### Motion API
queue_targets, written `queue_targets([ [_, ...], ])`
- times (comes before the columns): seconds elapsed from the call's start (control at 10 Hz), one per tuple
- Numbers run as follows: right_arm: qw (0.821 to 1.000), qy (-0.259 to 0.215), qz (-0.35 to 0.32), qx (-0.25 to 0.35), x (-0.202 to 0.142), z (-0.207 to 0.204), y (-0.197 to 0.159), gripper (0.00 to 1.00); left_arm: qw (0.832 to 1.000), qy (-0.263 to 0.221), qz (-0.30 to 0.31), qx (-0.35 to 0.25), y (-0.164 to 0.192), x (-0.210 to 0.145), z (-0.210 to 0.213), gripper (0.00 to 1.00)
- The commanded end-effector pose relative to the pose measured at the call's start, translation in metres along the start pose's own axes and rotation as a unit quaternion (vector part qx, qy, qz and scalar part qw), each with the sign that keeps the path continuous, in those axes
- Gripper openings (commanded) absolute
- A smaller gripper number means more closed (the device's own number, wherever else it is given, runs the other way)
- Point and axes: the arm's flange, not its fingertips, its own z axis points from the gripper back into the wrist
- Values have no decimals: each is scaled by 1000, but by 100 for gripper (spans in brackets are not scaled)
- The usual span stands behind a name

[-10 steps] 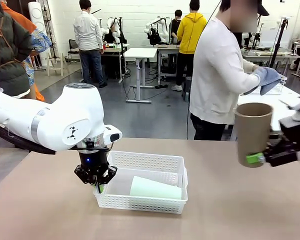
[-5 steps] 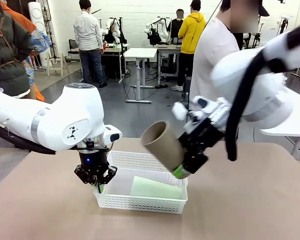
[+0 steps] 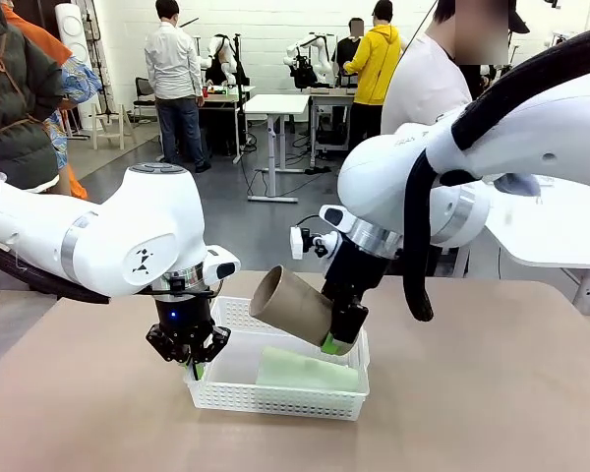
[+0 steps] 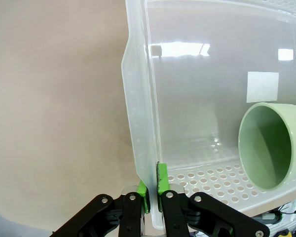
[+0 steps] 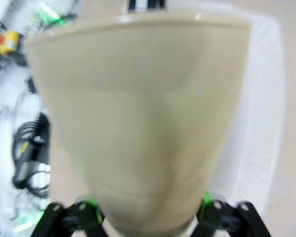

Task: Clean and organize the cups into the basket.
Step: Pick up the Reusable plastic cup from the right side of the table and stack it inside the Organizing basket in the center of the table.

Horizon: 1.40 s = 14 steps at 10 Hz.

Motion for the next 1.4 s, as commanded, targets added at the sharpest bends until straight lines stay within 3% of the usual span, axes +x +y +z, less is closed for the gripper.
queue_targets([
  [0.0,999,45,-14,-25,9,0,-26,78,1000,-2,-1,-4,0,0,2,5],
  [0.3,994,104,-14,-40,5,-12,-61,78,1000,-2,-1,-4,0,0,2,5],
  [0.8,992,125,-4,-25,5,-47,-96,78,1000,-2,-1,-4,0,0,2,5],
  [0.9,992,125,-9,-22,4,-51,-96,82,1000,-2,-1,-4,0,0,2,5],
  [1.0,992,121,-10,-22,3,-51,-96,97,1000,-2,-1,-4,0,0,2,5],
  [1.3,994,108,-15,-24,2,-46,-95,100,1000,-2,-1,-4,0,0,2,5],
])
